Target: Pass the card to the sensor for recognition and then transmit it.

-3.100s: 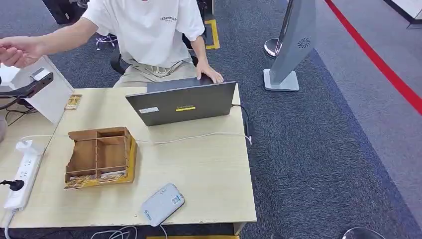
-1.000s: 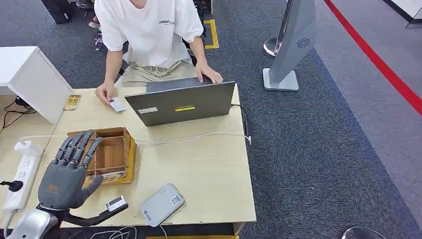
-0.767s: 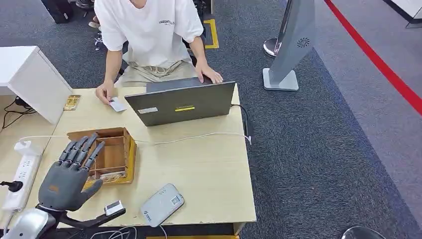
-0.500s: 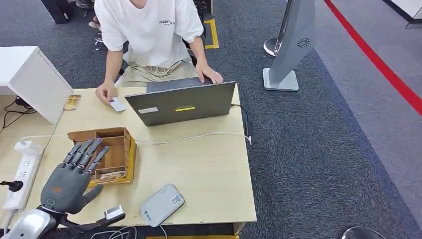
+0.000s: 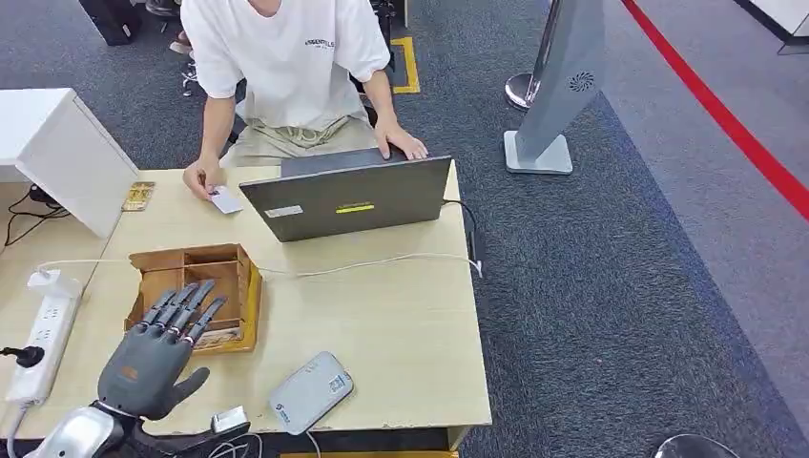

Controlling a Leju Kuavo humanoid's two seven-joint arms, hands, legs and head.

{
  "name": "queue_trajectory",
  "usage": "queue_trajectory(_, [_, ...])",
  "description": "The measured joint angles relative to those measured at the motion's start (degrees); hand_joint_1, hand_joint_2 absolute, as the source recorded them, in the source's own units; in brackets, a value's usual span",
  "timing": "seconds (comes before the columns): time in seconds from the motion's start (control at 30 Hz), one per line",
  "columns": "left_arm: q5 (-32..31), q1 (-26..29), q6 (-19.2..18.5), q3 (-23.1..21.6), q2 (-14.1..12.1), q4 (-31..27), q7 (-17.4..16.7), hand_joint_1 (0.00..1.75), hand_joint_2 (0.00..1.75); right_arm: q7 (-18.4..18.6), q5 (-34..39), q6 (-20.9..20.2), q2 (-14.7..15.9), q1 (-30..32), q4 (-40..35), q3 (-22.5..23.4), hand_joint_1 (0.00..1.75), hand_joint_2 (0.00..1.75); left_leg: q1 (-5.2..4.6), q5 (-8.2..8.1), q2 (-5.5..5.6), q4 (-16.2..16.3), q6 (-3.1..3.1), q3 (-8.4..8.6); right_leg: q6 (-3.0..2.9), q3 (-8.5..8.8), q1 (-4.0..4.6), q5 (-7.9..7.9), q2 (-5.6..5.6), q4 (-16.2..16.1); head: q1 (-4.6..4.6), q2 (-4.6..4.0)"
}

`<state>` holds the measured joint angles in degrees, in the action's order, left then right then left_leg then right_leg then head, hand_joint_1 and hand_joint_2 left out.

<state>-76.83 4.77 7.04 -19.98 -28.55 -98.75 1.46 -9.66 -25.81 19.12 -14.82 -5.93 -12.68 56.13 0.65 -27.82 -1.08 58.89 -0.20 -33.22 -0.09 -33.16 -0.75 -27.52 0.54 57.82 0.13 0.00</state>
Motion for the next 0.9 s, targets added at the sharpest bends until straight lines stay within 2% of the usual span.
queue_trajectory(0.2, [-0.26, -0.01, -0.33, -0.85, 0.26, 0.85, 0.0, 0.0, 1.75, 0.2, 0.0, 0.09, 0.11, 0.0, 0.0, 0.02, 0.0, 1.75, 0.0, 0.0, 0.0, 0.0, 0.0, 0.0, 0.0, 0.0, 0.0, 0.0, 0.0, 0.0, 0.02, 0.0])
queue_trajectory(0.33, [-0.17, 0.0, -1.81, -1.79, 0.22, 1.51, -0.76, 0.0, 1.75, 0.2, -0.18, 0.07, 0.17, 0.0, 0.0, 0.02, 0.0, 1.75, -0.01, 0.0, 0.0, 0.0, 0.0, 0.0, 0.0, 0.0, 0.0, 0.0, 0.0, 0.0, 0.0, 0.0])
queue_trajectory(0.67, [-4.11, -0.32, 0.81, -2.51, 1.81, 5.6, -4.9, 0.0, 1.75, 0.52, -0.87, 0.44, 0.22, -0.01, 0.0, 0.02, 0.0, 1.75, 0.0, 0.0, 0.0, 0.0, 0.0, 0.0, 0.0, 0.0, 0.0, 0.0, 0.0, 0.0, 0.0, 0.0])
queue_trajectory(0.9, [-9.42, -1.19, 5.68, -2.51, 4.42, 8.72, -7.41, 0.0, 1.75, 1.22, -1.84, 0.68, 0.22, -0.01, 0.02, 0.02, 0.0, 1.75, -0.01, 0.0, 0.01, 0.0, 0.0, 0.0, 0.0, 0.01, 0.0, 0.0, -0.01, 0.0, 0.0, 0.0])
